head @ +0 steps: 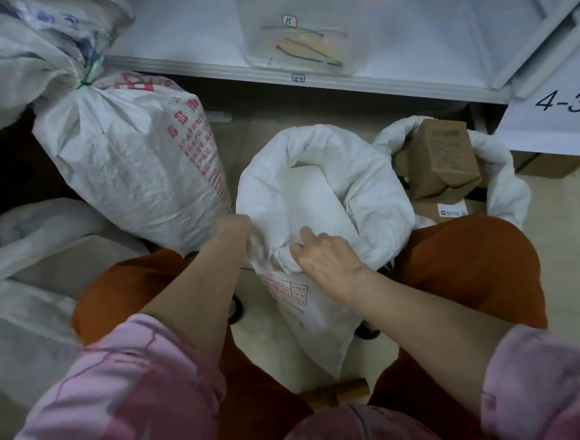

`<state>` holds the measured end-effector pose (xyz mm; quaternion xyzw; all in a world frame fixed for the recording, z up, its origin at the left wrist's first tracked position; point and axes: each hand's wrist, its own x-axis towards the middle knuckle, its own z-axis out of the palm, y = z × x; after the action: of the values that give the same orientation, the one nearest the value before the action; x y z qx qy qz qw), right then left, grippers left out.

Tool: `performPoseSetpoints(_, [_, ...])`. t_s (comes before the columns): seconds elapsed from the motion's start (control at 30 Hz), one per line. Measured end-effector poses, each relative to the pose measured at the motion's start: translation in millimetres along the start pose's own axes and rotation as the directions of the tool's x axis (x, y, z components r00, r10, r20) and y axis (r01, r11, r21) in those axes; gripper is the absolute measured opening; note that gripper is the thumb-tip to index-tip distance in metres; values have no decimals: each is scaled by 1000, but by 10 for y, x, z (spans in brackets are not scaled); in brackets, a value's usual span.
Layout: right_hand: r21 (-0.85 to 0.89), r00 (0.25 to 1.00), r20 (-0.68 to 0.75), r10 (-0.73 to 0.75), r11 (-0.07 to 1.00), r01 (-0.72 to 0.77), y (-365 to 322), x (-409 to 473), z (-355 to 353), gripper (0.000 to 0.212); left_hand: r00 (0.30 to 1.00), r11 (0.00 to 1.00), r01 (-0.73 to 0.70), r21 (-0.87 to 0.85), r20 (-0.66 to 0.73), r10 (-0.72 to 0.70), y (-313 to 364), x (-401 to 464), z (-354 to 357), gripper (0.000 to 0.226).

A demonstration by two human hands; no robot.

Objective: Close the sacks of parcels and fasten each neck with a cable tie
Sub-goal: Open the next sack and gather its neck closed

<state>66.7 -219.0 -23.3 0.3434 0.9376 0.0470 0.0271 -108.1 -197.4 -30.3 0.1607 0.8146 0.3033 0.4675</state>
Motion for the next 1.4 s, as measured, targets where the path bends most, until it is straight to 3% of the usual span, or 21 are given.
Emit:
performPoseSetpoints(0.1, [-32,997,-36,-63,998,62,7,-43,5,39,995,993,77,-90,75,-71,-123,-3,67,33])
performPoseSetpoints(0.17, [-47,994,-72,-81,996,77,62,-118,43,37,977,937,193,-292,146,-156,-192,-1,60,34])
performPoseSetpoints(0.23, [-67,994,-100,-51,997,44,210,-142,108,36,939,728,325,-604,294,-175,-199,15,-13,36])
performPoseSetpoints(0.3, [-69,996,-82,18,997,-24,382,-137,144,38,903,382,422,-823,418,-97,-213,21,-73,41])
performPoseSetpoints(0.37, [-112,995,-24,100,988,-102,503,-124,68,40,876,150,476,-866,482,-2,-260,-4,-49,45])
performPoseSetpoints(0.43, [-45,963,217,163,987,-157,571,-72,5,44,862,38,502,-864,503,59,-318,-50,28,48])
performPoseSetpoints(0.53, [215,709,691,141,896,-388,614,126,-244,60,830,49,548,-835,550,88,-373,-61,101,57])
performPoseSetpoints(0.63, [455,750,647,134,722,-521,566,361,-368,72,802,32,585,-811,583,129,-410,-107,149,60])
performPoseSetpoints(0.73, [472,769,624,138,717,-513,384,394,-240,42,782,108,598,-794,608,135,-430,-150,208,56])
performPoseSetpoints(0.8, [452,774,605,186,721,-526,287,351,-123,41,833,356,533,-767,551,-61,-396,-67,145,45])
performPoseSetpoints(0.87, [384,827,514,230,800,-461,227,292,-55,26,946,824,317,-470,210,-245,-282,-72,2,21])
performPoseSetpoints(0.9, [338,855,465,229,847,-410,186,270,-61,19,982,958,173,-230,-37,-186,-225,-54,-47,15])
performPoseSetpoints(0.93, [289,889,407,211,894,-344,145,253,-79,14,974,998,34,-46,-224,-44,-148,-29,-74,29])
performPoseSetpoints(1.0, [192,928,340,152,955,-226,63,236,-69,18,951,977,-116,177,-266,161,55,-67,-94,48])
performPoseSetpoints(1.07, [147,943,318,98,978,-151,-27,214,-109,12,959,929,-102,357,-214,187,114,-114,-39,61])
performPoseSetpoints(1.17, [65,993,96,65,995,-71,-78,139,-111,24,960,909,-108,403,-194,200,44,-67,1,41])
performPoseSetpoints(1.2, [47,993,76,91,994,-95,-50,116,-134,28,966,937,-123,326,-176,189,45,-39,-25,33])
performPoseSetpoints(1.27, [61,985,131,110,991,-119,52,77,-76,31,991,988,-83,-128,-119,67,111,65,-123,23])
performPoseSetpoints(1.3, [53,987,101,128,990,-134,111,67,-52,35,997,907,16,-420,-60,-46,124,122,-186,28])
performPoseSetpoints(1.33, [25,985,90,146,989,-149,170,64,-47,42,985,709,143,-691,31,-169,100,143,-245,33])
performPoseSetpoints(1.4, [-1,990,39,137,991,-137,220,98,-95,55,937,247,285,-926,215,-274,-41,101,-303,35])
